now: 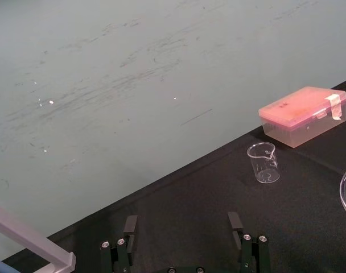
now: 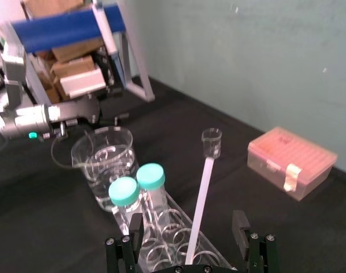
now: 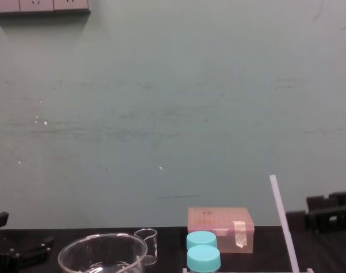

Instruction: Pick up the stirring rod with one hand, then place it down.

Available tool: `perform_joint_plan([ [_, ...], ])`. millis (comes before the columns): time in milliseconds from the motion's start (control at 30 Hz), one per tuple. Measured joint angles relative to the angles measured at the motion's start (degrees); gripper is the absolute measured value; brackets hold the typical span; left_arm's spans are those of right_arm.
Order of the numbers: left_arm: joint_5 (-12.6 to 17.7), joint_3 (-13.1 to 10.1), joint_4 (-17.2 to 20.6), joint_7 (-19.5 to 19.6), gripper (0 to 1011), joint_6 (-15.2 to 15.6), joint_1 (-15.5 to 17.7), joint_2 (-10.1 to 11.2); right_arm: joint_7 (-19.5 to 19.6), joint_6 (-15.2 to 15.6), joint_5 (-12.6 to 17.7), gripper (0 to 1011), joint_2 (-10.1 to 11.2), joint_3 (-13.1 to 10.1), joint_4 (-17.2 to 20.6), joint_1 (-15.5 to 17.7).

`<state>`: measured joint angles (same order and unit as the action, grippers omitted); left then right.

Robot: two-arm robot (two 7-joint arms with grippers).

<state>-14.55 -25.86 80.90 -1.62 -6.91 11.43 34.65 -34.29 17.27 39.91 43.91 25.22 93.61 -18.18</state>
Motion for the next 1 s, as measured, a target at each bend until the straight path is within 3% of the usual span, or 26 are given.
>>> perform_joint_plan([
  [100,0.0,0.0,0.0,0.0,1005,0.0,0.0,0.0,0.55,1.29,-0.78,1003,-0.8,1.9,-1.07,-1.67],
  [333,0.0,0.0,0.0,0.0,1005,0.0,0.0,0.0,2.0,1.29,-1.25,1004,-2.64,3.36,-2.43,-3.45],
  [800,0.0,0.0,0.0,0.0,1005,0.0,0.0,0.0,4.04,-0.38,-3.22,1003,-5.78,4.96,-6.71,-4.75],
  [1000,0.0,0.0,0.0,0.0,1005,0.0,0.0,0.0,4.09,-0.98,-3.57,1003,-6.03,4.84,-6.78,-4.06],
])
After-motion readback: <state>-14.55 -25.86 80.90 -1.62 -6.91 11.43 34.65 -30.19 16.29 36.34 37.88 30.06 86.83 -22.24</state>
